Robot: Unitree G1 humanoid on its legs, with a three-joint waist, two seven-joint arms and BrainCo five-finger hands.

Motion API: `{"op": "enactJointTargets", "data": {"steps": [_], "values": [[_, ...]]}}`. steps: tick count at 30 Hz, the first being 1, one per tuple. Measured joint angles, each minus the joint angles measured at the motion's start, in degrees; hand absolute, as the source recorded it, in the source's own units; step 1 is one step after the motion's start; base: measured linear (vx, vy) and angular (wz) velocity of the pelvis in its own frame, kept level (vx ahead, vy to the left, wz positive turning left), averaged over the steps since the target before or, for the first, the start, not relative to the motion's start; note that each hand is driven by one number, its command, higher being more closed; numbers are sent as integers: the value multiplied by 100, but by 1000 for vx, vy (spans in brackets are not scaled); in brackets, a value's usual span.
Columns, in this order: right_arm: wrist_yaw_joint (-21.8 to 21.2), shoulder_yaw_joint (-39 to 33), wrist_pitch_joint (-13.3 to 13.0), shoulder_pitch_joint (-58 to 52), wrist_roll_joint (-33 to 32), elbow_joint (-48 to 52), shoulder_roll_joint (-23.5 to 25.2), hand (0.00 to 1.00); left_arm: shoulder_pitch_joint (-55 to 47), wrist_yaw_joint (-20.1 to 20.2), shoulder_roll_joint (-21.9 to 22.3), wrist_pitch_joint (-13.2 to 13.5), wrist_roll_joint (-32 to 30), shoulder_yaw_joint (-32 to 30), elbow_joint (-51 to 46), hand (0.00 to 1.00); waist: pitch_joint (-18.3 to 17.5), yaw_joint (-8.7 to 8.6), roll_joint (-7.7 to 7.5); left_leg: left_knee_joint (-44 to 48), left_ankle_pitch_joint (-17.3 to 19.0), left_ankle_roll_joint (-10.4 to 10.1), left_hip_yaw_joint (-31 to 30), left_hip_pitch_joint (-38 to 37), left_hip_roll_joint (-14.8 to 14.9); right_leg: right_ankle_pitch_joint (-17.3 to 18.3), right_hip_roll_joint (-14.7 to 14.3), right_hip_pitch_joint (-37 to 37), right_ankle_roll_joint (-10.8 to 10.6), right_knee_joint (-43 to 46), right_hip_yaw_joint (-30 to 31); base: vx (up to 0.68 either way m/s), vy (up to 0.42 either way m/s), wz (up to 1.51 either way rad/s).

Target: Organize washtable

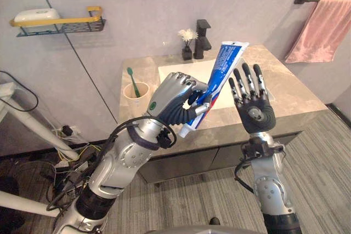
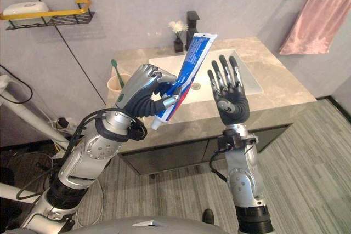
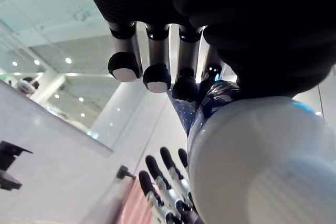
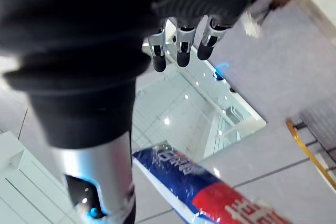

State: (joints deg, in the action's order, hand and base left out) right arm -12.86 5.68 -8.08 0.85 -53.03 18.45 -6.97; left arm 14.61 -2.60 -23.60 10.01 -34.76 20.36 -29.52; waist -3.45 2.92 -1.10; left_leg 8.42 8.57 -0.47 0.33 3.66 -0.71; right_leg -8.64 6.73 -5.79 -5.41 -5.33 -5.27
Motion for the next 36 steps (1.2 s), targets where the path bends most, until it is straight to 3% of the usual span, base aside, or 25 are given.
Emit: {"op": "enactJointTargets", "data": {"steps": [13, 31, 32, 36], "values": [[49, 809, 12, 863, -870, -368, -382, 0, -13, -141, -185, 147, -53, 264, 2, 100, -67, 78, -97, -126, -149, -63, -228, -10, -4, 61, 7, 57, 77, 1, -224, -21, -12, 9], [156, 1209, 123, 1221, -1124, -1006, -378, 0, -128, -219, -188, 99, -52, 438, 31, 100, -105, 87, -153, -145, -152, -62, -234, -41, 5, 60, 3, 87, 77, 0, -252, 0, 0, 0], [156, 1219, 123, 1225, -1133, -1006, -379, 100, -128, -228, -188, 99, -51, 440, 31, 100, -107, 87, -156, -146, -152, -62, -234, -41, 6, 60, 3, 87, 77, -1, -253, 0, 0, 0], [127, 1293, 122, 1276, -1338, -1005, -379, 100, -129, -289, -185, 49, -51, 445, 32, 100, -123, 83, -180, -148, -152, -62, -236, -39, 6, 61, 5, 86, 77, -1, -259, 0, 0, 0]]}}
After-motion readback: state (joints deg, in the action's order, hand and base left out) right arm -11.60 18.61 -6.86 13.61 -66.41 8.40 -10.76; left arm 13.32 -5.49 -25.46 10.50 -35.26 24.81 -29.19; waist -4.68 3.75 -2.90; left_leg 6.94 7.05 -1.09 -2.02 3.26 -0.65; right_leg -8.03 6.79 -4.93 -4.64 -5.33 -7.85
